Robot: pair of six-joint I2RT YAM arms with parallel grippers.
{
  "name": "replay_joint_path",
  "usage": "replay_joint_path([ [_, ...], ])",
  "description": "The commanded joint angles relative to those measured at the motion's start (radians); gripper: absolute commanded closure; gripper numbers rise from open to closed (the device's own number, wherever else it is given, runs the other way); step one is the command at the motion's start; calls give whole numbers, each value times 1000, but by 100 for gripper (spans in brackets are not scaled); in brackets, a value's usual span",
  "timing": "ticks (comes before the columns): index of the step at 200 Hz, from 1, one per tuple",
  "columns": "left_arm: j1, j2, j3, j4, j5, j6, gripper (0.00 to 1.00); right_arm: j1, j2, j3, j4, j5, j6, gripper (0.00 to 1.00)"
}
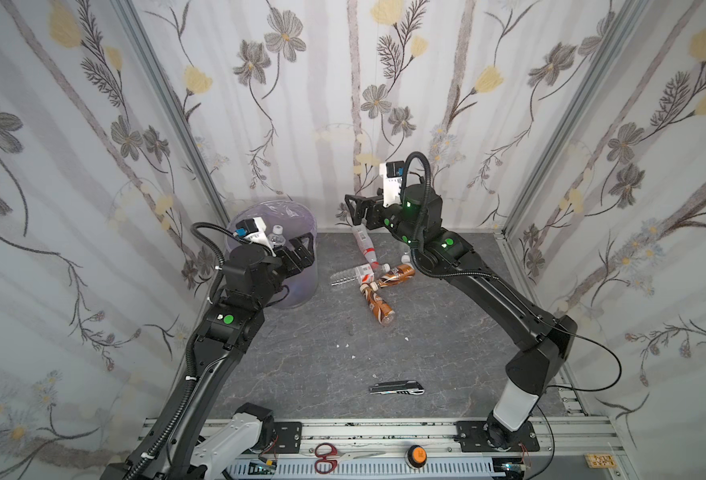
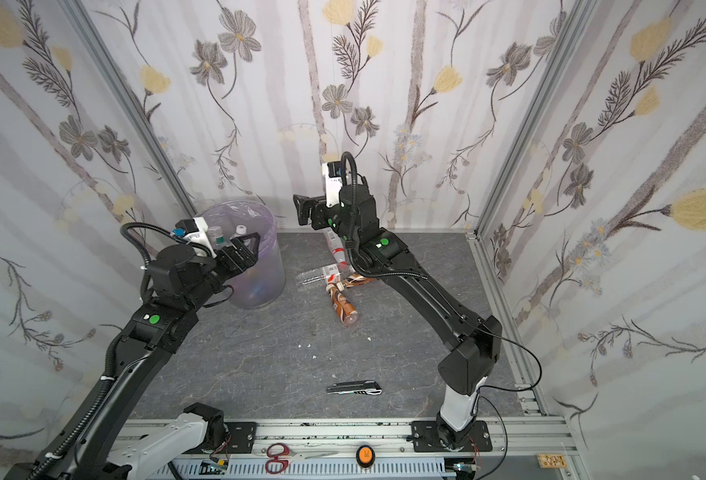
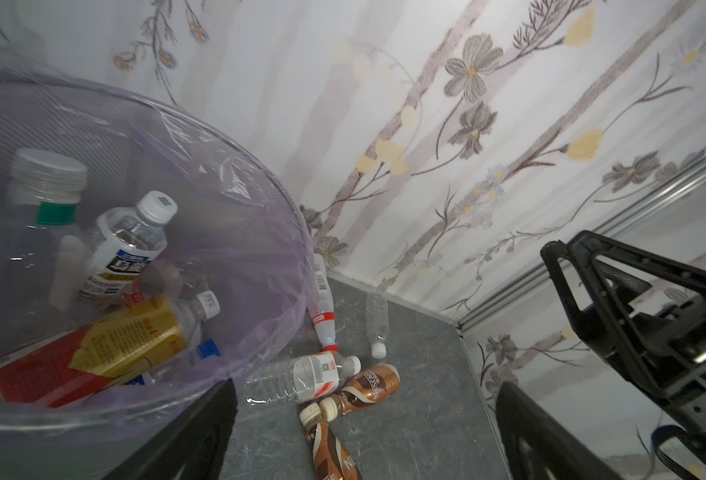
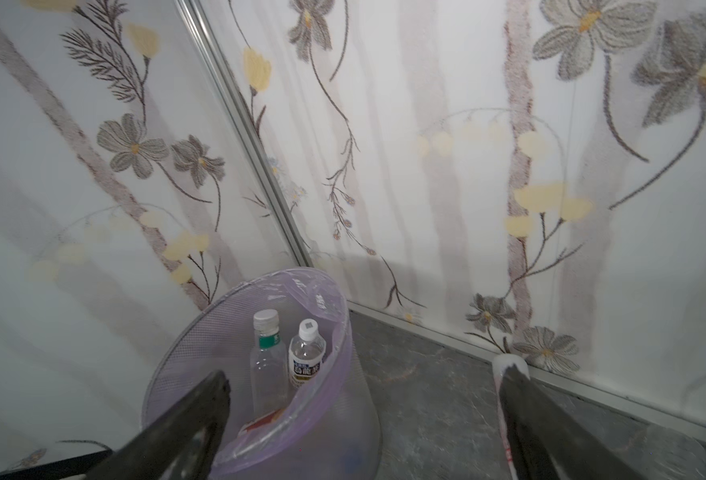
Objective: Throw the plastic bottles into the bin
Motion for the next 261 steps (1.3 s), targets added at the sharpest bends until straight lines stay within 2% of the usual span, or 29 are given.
replay_joint_path([
  [1,-113,60,5,2,-80,60,0,-59,-93,-163,88,1,56,0],
  [43,-325,281,25,-31,-169,122,0,-193,-287,-508,127,0,89,0],
  [91,-414,567,147,-148,-164,66,0,-364,-456,-765,143,-19,120,0],
  [109,-411,643,160,-152,-128,-5,0,-408,-502,-824,149,-23,127,0],
  [145,-383,816,253,-154,14,-106,0,-435,-564,-900,178,-31,143,0],
  [183,-331,925,307,-154,147,-158,0,-450,-588,-945,201,-40,153,0],
  [229,-283,965,295,-158,170,-180,0,-461,-590,-967,230,-67,161,0],
  [261,-287,1007,314,-159,190,-186,0,-457,-562,-983,284,-205,184,0],
])
